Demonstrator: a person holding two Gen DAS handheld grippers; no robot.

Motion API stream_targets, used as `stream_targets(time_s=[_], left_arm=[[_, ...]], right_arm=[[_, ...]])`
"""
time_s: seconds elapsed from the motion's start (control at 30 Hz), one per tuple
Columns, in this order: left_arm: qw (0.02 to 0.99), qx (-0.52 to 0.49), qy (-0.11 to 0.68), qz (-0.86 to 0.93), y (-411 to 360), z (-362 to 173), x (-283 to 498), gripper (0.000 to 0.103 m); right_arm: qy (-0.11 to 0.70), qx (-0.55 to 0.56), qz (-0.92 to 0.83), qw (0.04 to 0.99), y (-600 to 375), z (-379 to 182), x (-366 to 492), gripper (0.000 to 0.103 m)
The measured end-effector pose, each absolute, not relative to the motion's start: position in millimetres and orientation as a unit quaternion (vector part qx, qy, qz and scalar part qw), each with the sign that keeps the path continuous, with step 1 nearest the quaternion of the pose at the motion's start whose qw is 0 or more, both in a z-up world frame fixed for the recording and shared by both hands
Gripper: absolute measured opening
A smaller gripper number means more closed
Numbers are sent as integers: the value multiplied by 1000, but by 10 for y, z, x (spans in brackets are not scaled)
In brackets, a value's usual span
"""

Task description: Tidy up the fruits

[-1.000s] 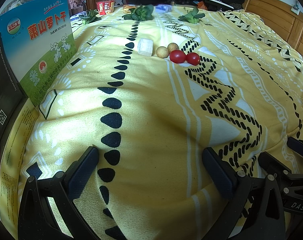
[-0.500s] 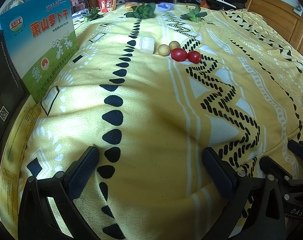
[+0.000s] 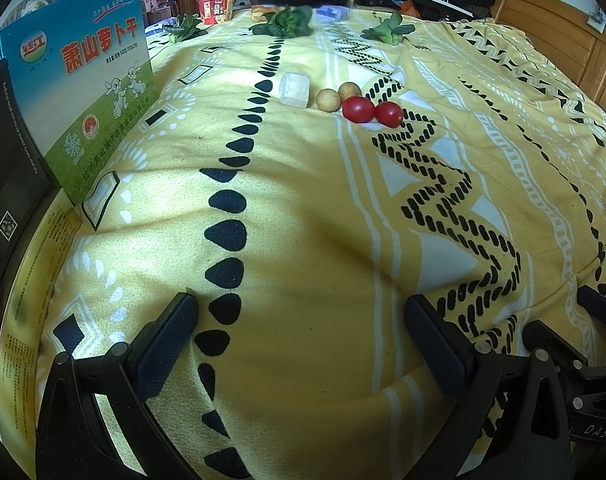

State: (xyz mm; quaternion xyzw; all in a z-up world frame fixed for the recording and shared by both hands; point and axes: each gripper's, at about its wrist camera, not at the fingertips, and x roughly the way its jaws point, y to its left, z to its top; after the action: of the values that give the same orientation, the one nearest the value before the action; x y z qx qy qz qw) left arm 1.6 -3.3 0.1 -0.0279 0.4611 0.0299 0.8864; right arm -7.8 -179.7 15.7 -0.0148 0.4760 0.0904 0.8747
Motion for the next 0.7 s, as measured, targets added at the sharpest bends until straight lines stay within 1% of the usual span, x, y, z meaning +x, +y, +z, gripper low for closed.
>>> stream_targets(time_s=[0.23,0.3,0.33,0.37,0.4,0.43,0.57,0.63,0.7], left_arm=[[885,-32,464,28,-27,7,26,103],[878,-36,477,23,-7,25,19,103],[873,-36,486,13,8,34,13,103],[870,-34,492,0,27,40,6,103],[869,-31,493,-16,47,46,-15,103],[871,-29,489,-30,63,46,-53,103],[885,-40,461,-53,125,39,-147,103],[886,-49,458,-57,156,39,-153,103],[887,-54,454,-60,172,39,-159,103]], right_arm=[[483,-11,97,870,-1820,176,-59,103],[495,-11,103,863,-1815,214,-35,103],[501,-8,111,859,-1809,248,-17,100],[499,-2,126,857,-1802,307,-4,96],[493,2,147,858,-1780,414,27,86],[483,-1,162,860,-1739,513,65,84],[453,-28,216,864,-1410,794,334,84],[450,-42,248,857,-1097,845,637,72],[456,-50,268,847,-854,825,881,45]])
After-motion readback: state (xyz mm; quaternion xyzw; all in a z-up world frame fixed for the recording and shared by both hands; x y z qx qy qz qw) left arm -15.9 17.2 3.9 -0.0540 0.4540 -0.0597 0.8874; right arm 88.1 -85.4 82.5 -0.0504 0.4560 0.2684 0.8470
